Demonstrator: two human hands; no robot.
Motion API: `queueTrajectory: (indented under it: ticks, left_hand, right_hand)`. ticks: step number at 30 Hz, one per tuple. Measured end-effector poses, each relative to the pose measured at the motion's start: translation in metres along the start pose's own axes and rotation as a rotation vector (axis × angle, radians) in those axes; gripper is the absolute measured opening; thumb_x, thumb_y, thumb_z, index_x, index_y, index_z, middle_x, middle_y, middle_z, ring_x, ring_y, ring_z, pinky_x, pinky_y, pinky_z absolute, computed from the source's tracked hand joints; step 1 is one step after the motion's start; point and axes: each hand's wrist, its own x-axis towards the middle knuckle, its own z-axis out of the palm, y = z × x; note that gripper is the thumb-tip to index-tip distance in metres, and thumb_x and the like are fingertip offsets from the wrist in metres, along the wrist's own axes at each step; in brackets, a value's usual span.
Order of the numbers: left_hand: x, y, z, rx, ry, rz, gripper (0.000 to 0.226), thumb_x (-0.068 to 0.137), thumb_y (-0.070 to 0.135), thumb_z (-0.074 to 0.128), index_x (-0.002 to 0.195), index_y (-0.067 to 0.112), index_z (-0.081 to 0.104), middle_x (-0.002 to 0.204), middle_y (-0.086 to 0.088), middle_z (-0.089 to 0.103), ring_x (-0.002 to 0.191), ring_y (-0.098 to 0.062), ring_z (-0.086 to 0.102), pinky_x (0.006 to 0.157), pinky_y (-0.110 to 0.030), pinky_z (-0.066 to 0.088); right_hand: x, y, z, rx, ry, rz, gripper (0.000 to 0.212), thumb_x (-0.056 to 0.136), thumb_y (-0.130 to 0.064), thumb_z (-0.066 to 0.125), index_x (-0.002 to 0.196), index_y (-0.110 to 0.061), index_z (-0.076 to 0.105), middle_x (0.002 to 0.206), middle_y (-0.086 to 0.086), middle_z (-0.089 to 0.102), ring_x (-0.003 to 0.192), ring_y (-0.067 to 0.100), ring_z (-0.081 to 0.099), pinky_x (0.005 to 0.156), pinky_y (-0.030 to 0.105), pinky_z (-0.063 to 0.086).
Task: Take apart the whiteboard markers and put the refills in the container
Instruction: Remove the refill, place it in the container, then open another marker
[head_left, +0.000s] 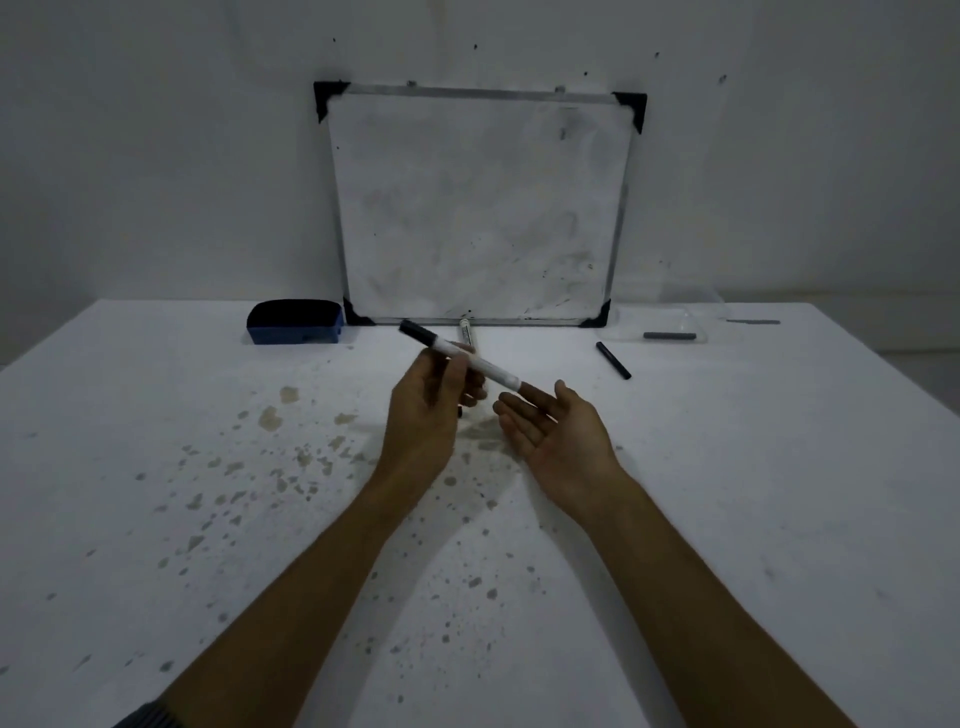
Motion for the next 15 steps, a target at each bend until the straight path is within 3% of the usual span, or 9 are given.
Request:
queueTrajectory:
  ticks: [3,7,9,11,14,15]
  left_hand:
    - [-0.006,-0.009,0.008,0.226,-0.137,0.012,0.017,0.107,0.033,0.052,0.114,0.030,0.067,0.105,0.007,0.073,0.094,-0.002,0.066,0.081,-0.028,0.055]
    - [-0.004,-0.006,0.006,0.236,-0.032,0.084,0.017,0.108,0.029,0.051,0.112,0.023,0.067,0.093,0.015,0.070,0.087,0.011,0.062,0.078,-0.007,0.045]
    - [-0.005,-0.005,0.006,0.243,-0.030,0.100,0.016,0.108,0.028,0.051,0.110,0.024,0.066,0.090,0.016,0.069,0.086,0.011,0.061,0.077,-0.004,0.043]
    - [-0.005,-0.007,0.006,0.235,-0.009,0.108,0.015,0.108,0.030,0.051,0.107,0.028,0.066,0.087,0.019,0.070,0.087,0.008,0.062,0.078,-0.008,0.046]
    - [-0.002,-0.010,0.005,0.182,0.040,0.091,0.017,0.108,0.036,0.048,0.102,0.036,0.064,0.094,0.018,0.071,0.092,-0.006,0.067,0.085,-0.029,0.055]
    - [-0.001,-0.009,0.004,0.160,0.051,0.072,0.018,0.108,0.037,0.047,0.100,0.037,0.064,0.095,0.014,0.071,0.093,-0.008,0.068,0.084,-0.031,0.056]
  right_hand:
    - [-0.001,0.004,0.002,-0.053,-0.009,0.016,0.039,0.108,-0.027,0.042,0.119,0.003,0.064,0.084,0.016,0.072,0.063,0.018,0.064,0.060,0.025,0.057]
    - [0.001,0.008,0.002,-0.148,-0.049,0.016,0.037,0.108,-0.025,0.044,0.121,0.004,0.064,0.078,0.009,0.068,0.056,0.013,0.059,0.050,0.020,0.052]
    - [0.002,0.009,0.002,-0.179,-0.063,0.019,0.035,0.107,-0.026,0.046,0.115,0.002,0.066,0.075,0.007,0.067,0.055,0.012,0.058,0.049,0.021,0.050]
    - [0.003,0.008,0.000,-0.203,-0.071,0.024,0.030,0.106,-0.028,0.048,0.107,-0.002,0.065,0.072,0.006,0.063,0.053,0.012,0.055,0.048,0.022,0.046]
    - [0.003,0.001,-0.004,-0.271,-0.099,0.010,0.025,0.103,-0.030,0.052,0.100,-0.008,0.064,0.069,0.002,0.052,0.050,0.012,0.043,0.047,0.023,0.034]
    - [0.003,-0.002,-0.005,-0.319,-0.110,-0.003,0.023,0.102,-0.028,0.055,0.098,-0.008,0.065,0.070,0.001,0.051,0.051,0.012,0.042,0.047,0.023,0.032]
